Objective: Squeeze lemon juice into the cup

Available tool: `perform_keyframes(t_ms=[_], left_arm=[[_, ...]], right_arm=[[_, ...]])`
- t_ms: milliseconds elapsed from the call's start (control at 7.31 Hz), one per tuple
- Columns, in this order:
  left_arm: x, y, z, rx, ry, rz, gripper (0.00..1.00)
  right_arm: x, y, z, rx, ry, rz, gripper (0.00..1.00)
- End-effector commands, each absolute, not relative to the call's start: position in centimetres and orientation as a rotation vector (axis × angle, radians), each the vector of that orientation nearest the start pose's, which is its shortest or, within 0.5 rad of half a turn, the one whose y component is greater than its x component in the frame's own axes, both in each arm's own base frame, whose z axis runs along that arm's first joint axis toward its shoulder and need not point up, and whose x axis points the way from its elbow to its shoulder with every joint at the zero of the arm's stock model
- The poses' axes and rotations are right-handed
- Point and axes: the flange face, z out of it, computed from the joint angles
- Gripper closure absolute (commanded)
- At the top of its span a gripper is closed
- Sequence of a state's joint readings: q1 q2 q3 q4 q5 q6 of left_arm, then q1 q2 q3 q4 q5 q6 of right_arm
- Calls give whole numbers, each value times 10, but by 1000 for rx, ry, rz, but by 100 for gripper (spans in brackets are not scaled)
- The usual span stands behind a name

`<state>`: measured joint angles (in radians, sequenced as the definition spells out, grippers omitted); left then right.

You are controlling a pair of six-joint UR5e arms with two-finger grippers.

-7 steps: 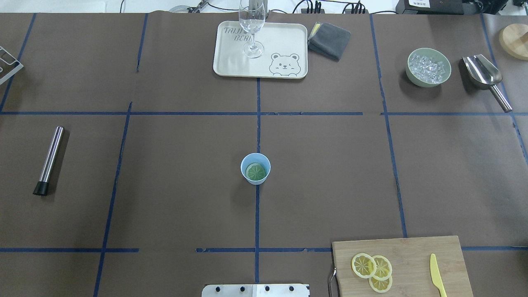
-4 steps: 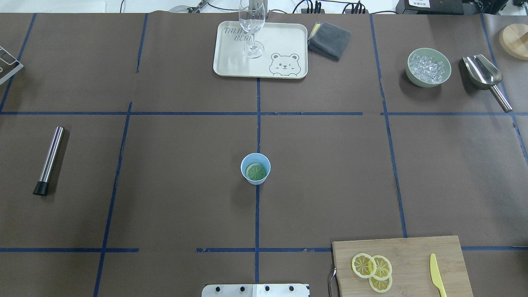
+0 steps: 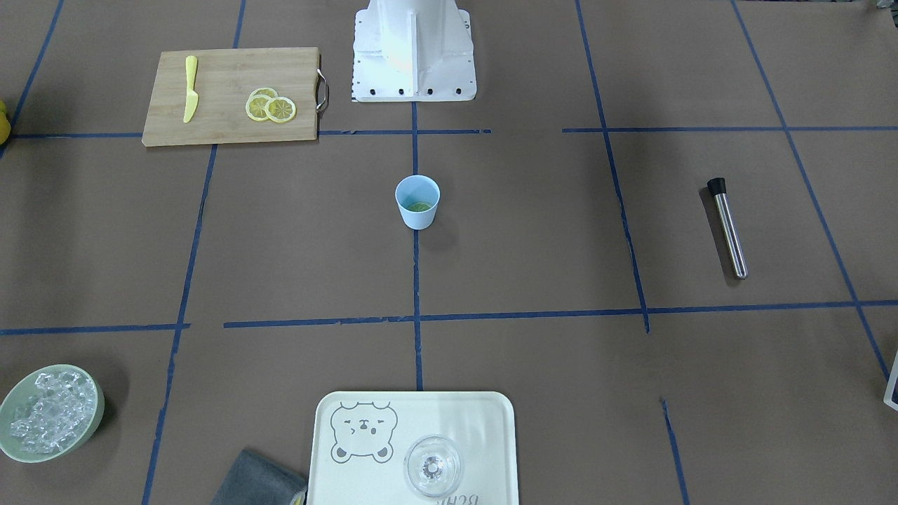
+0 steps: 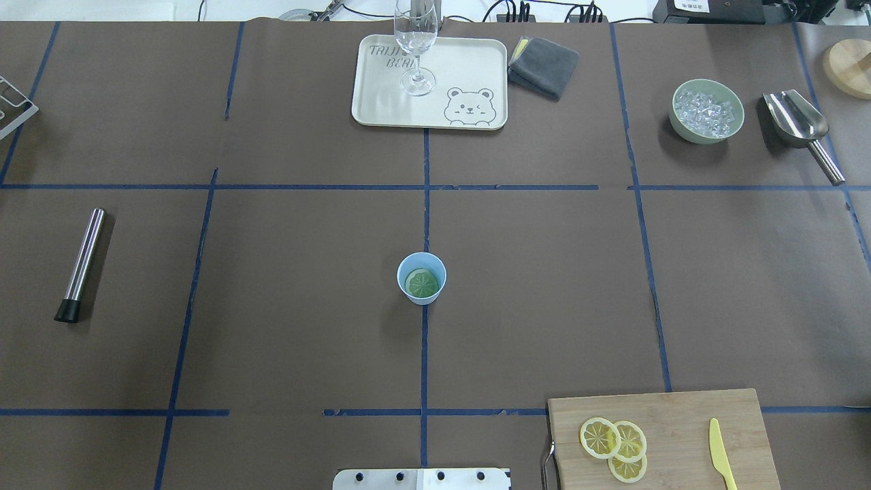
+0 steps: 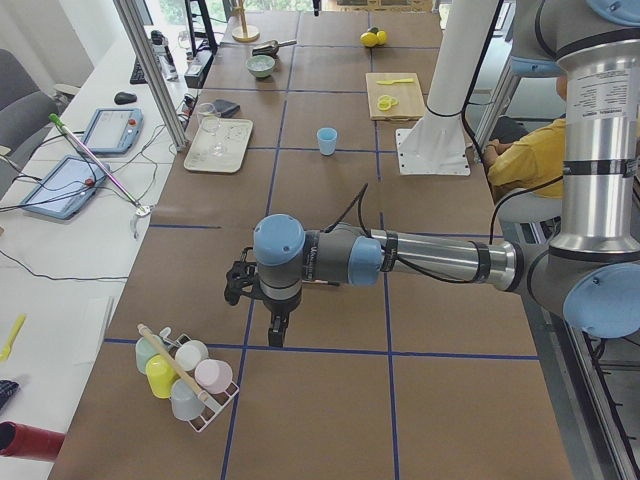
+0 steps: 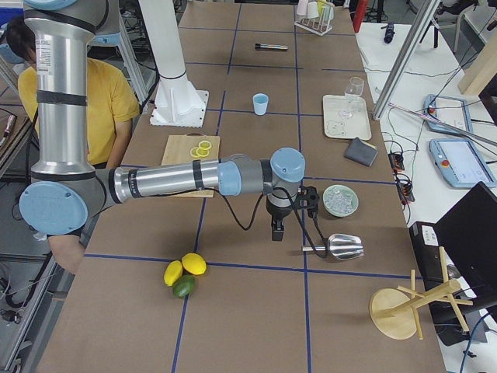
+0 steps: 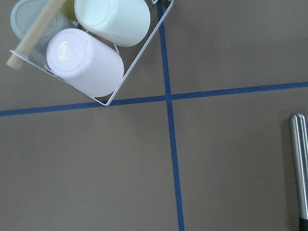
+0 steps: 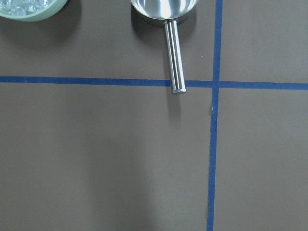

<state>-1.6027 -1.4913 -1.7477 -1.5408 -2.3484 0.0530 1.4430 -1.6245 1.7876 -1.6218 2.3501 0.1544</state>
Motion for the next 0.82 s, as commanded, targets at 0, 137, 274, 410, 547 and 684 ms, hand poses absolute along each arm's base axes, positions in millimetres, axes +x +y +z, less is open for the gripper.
perform_keyframes(t_ms=[0, 137, 274, 410, 547, 684], left_arm=[[-78, -446, 623, 32, 774, 25, 0], [-77, -444, 627, -8, 773, 12, 0], [-77, -442, 629, -19, 773, 6, 0], [-76, -442, 628, -29, 772, 5, 0], [-76, -443, 626, -25, 772, 10, 0], [-76, -443, 624, -20, 771, 13, 0]], right_arm=[[3, -475, 585, -11, -785, -14, 0], [2, -475, 585, -12, -785, -16, 0], [3, -475, 585, -12, -785, -14, 0], [2, -475, 586, -14, -784, -15, 0], [2, -474, 585, -12, -785, -16, 0], [2, -474, 586, -12, -785, -16, 0]])
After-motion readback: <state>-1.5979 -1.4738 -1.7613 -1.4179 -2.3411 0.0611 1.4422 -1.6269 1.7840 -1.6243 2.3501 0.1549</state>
